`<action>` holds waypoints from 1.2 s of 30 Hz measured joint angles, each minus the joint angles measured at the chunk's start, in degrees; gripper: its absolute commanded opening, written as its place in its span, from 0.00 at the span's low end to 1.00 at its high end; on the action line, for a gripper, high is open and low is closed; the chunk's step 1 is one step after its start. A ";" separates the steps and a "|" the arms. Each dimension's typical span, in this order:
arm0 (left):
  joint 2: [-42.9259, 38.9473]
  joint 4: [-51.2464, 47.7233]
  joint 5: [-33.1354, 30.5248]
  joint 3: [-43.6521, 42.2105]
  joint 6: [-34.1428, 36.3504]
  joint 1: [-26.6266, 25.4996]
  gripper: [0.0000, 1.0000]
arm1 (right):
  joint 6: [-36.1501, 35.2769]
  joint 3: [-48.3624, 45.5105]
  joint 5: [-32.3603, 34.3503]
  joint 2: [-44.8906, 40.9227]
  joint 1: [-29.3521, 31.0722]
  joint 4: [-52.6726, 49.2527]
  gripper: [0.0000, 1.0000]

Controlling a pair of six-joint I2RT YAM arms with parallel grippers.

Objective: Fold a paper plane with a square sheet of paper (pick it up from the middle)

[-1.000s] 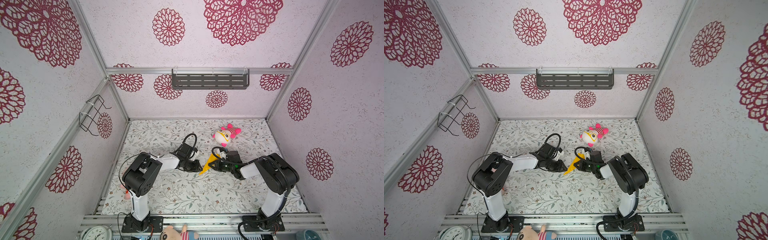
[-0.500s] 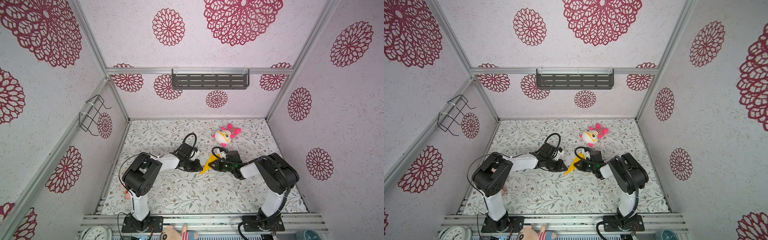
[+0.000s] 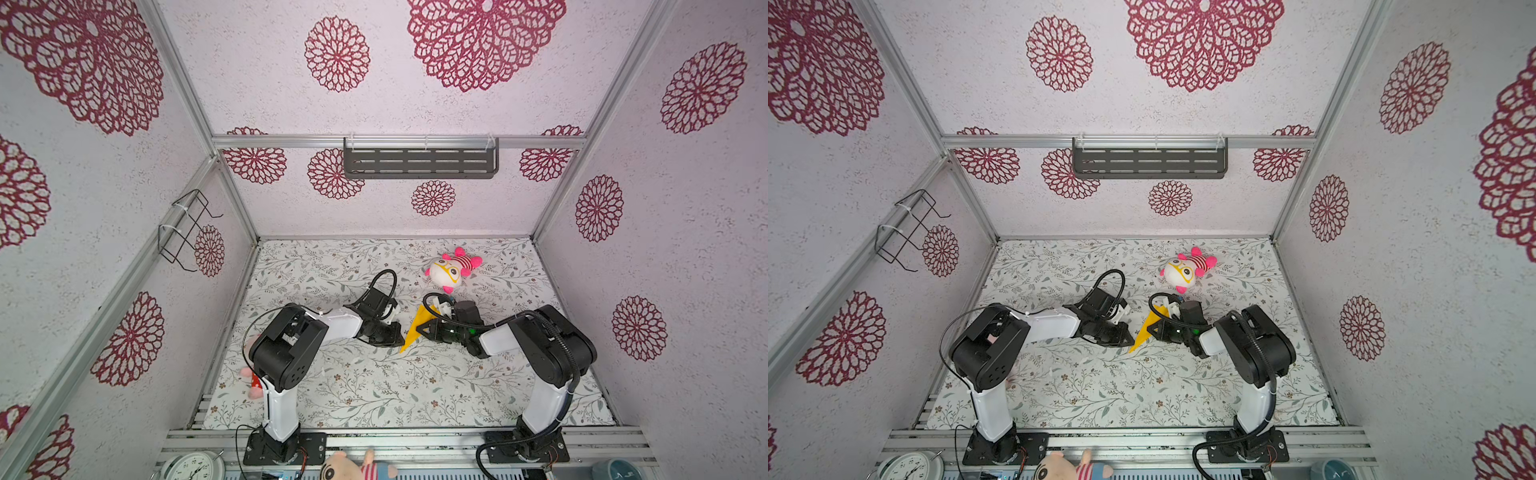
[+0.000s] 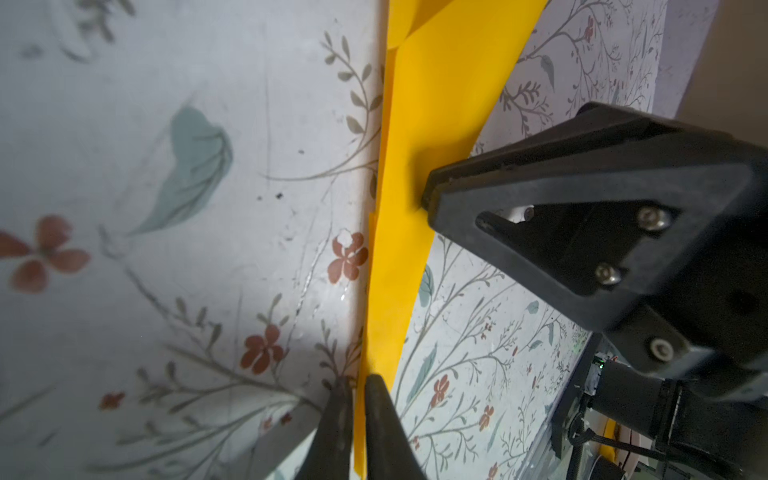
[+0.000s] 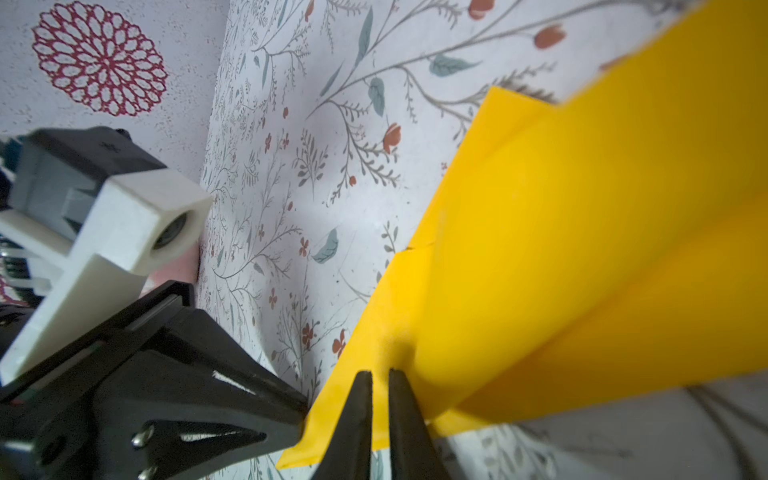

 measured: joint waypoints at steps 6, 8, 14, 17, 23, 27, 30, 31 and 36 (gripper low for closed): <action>-4.63 -2.23 -4.39 0.13 0.48 -0.52 0.16 | 0.00 0.00 0.04 0.00 0.00 0.00 0.14; -6.54 -2.32 -6.45 0.35 0.98 -1.36 0.14 | 0.02 0.00 0.04 0.02 0.00 0.00 0.14; -6.03 -2.45 -9.46 3.04 2.51 -4.59 0.09 | 0.04 0.02 0.00 0.09 0.00 0.02 0.14; -3.78 -2.47 -10.36 4.87 3.02 -5.81 0.07 | 0.07 0.04 0.00 0.09 0.00 0.02 0.14; -0.20 -3.41 -11.82 6.21 3.82 -6.67 0.06 | 0.07 0.04 -0.02 0.11 0.00 0.02 0.13; 0.76 -4.59 -13.05 6.49 4.15 -7.04 0.06 | 0.07 0.07 -0.11 0.22 0.00 0.09 0.13; 0.87 -5.14 -13.75 6.64 4.46 -7.15 0.06 | 0.09 0.11 -0.15 0.35 0.00 0.22 0.13; 0.90 -5.29 -14.12 6.64 4.48 -7.26 0.06 | 0.09 0.13 -0.17 0.35 0.00 0.22 0.13; 0.92 -6.01 -15.13 6.64 4.48 -7.80 0.06 | 0.11 0.15 -0.26 0.37 0.00 0.22 0.13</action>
